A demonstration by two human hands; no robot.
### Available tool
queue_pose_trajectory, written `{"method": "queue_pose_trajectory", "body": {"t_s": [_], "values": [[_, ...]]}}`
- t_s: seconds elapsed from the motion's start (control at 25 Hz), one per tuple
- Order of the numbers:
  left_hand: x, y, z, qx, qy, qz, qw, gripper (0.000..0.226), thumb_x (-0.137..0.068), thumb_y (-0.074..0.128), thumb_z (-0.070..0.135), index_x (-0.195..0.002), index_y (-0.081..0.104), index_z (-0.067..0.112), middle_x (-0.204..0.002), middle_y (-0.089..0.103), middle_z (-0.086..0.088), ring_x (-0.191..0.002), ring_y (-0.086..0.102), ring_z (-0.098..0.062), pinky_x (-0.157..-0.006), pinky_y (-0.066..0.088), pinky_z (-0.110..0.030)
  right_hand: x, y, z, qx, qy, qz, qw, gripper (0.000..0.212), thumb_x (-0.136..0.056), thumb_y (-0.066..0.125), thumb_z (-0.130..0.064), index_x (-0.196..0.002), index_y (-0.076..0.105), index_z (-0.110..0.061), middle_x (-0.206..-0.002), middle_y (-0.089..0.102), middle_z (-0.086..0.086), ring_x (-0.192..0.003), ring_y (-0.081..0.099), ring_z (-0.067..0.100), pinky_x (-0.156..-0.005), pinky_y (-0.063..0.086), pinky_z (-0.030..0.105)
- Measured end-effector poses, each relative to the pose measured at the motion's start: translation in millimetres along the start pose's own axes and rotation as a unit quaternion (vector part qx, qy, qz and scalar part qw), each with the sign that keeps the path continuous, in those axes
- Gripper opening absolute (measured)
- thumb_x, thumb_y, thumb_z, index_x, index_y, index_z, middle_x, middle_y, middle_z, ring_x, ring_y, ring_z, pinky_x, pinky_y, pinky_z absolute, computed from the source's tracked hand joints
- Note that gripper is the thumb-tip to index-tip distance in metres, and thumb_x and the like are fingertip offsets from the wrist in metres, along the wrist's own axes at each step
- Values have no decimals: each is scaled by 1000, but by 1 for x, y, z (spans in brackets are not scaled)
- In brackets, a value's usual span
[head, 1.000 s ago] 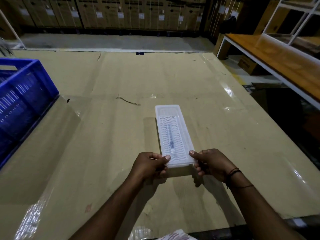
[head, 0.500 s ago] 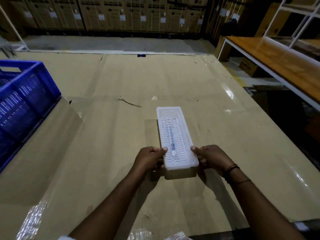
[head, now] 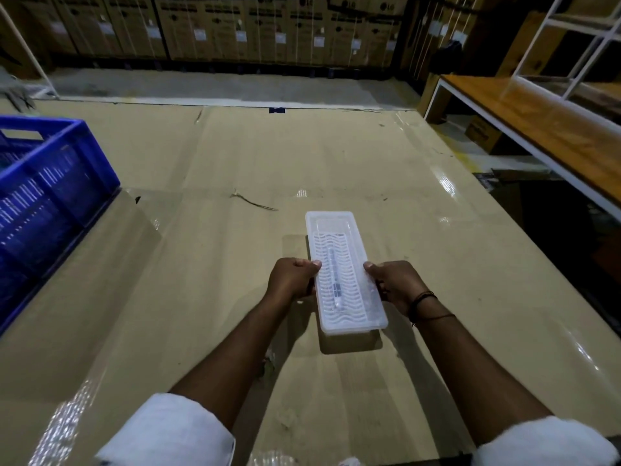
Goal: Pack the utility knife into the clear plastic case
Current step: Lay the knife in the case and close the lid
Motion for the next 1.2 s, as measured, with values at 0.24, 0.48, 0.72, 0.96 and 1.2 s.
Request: {"method": "queue_pose_trajectory", "body": {"t_s": [0.24, 0.48, 0.72, 0.96, 1.2], "values": [[-21, 2, 7, 2, -65, -10, 998, 20, -99, 70, 15, -107, 73, -3, -95, 77, -16, -63, 72, -19, -49, 58, -27, -15, -1, -18, -20, 61, -39, 997, 24, -90, 64, -8, -68, 55, -7, -41, 44, -2, -37, 39, 14, -49, 36, 28], [-73, 3, 31, 30, -43, 45, 998, 29, -94, 75, 30, -85, 68, 4, -84, 70, -15, -62, 64, -28, -58, 47, -30, -74, 23, -48, -53, 61, -10, 997, 20, -91, 68, -23, -79, 60, -8, -66, 54, 5, -44, 48, 16, -44, 42, 22], [-111, 4, 51, 44, -32, 77, 996, 19, -94, 73, 19, -83, 70, 4, -83, 68, -16, -59, 60, -25, -58, 48, -29, -112, 37, -54, -52, 79, 18, 995, 17, -89, 69, -18, -81, 61, -5, -71, 56, 11, -50, 47, 21, -51, 40, 27], [-126, 5, 55, -10, -32, 65, 997, 12, -93, 62, 8, -93, 66, -4, -82, 60, -19, -70, 60, -30, -70, 50, -39, -125, 35, -61, -8, 81, 16, 997, 20, -88, 64, -10, -71, 55, -5, -61, 47, 9, -51, 44, 24, -56, 40, 30], [-136, 5, 63, 17, -50, 62, 997, 22, -92, 64, 20, -76, 53, 9, -66, 49, -8, -52, 45, -22, -57, 35, -28, -141, 42, -64, -45, 83, 11, 995, 32, -77, 70, -22, -101, 70, 0, -86, 67, 13, -71, 61, 27, -67, 50, 36]]}}
Point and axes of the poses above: each hand's wrist, its own x-axis away from the middle knuckle, its own y-axis out of the palm, z = x × y, the point moved 2 cm from there along -x, towards the middle knuckle
